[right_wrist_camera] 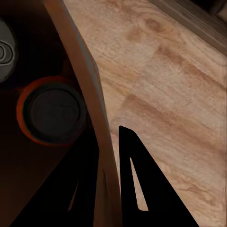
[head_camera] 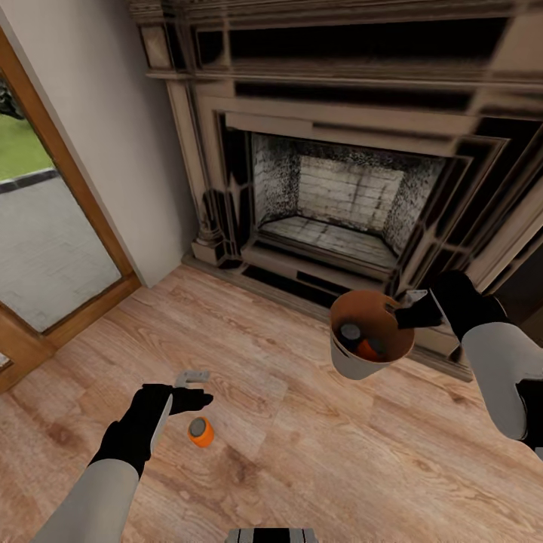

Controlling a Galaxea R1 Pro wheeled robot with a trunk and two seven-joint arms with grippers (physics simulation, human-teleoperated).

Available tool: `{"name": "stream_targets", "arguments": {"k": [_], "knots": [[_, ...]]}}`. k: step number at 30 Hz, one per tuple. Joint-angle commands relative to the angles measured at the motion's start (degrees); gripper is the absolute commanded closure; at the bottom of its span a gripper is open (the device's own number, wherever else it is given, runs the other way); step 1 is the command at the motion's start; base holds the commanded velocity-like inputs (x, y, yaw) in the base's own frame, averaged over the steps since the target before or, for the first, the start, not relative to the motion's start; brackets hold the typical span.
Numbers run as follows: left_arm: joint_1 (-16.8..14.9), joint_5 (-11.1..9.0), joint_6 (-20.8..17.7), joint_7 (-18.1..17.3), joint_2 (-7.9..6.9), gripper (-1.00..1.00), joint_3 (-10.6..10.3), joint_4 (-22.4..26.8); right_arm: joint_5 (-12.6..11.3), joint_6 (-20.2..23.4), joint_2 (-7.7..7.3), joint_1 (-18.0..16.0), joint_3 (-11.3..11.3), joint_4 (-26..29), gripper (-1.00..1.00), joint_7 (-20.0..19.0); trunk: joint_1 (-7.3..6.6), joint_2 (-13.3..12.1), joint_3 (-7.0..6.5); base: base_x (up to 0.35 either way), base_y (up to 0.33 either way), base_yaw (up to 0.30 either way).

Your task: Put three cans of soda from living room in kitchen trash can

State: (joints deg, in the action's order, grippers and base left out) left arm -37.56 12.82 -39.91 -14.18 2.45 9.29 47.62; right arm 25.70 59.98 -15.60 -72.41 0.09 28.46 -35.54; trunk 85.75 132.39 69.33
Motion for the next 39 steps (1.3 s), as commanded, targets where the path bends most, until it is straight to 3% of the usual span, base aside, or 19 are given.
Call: {"name": "stream_targets", "arguments": {"k": [1, 10, 39], "knots": [[0.0, 0.0, 0.0, 0.0, -0.02, -1.00, 0.0, 0.0, -0.2, 0.0, 0.00, -0.1, 0.2, 0.0, 1.00, -0.2, 0.21, 0.4, 0.19, 0.000, 0.000, 0.000], [0.0, -0.1, 0.3, -0.1, -0.08, -1.00, 0.2, -0.1, -0.2, 0.0, 0.32, -0.7, 1.4, -1.6, 1.00, -0.3, 2.19, 4.0, 2.42, 0.000, 0.000, 0.000], [0.0, 0.1, -0.2, 0.0, -0.66, -1.00, 0.3, 2.0, -0.1, 0.0, 0.02, -0.7, 2.0, -2.2, 1.00, -0.3, 2.19, 4.0, 5.04, 0.060, 0.025, 0.000]]}}
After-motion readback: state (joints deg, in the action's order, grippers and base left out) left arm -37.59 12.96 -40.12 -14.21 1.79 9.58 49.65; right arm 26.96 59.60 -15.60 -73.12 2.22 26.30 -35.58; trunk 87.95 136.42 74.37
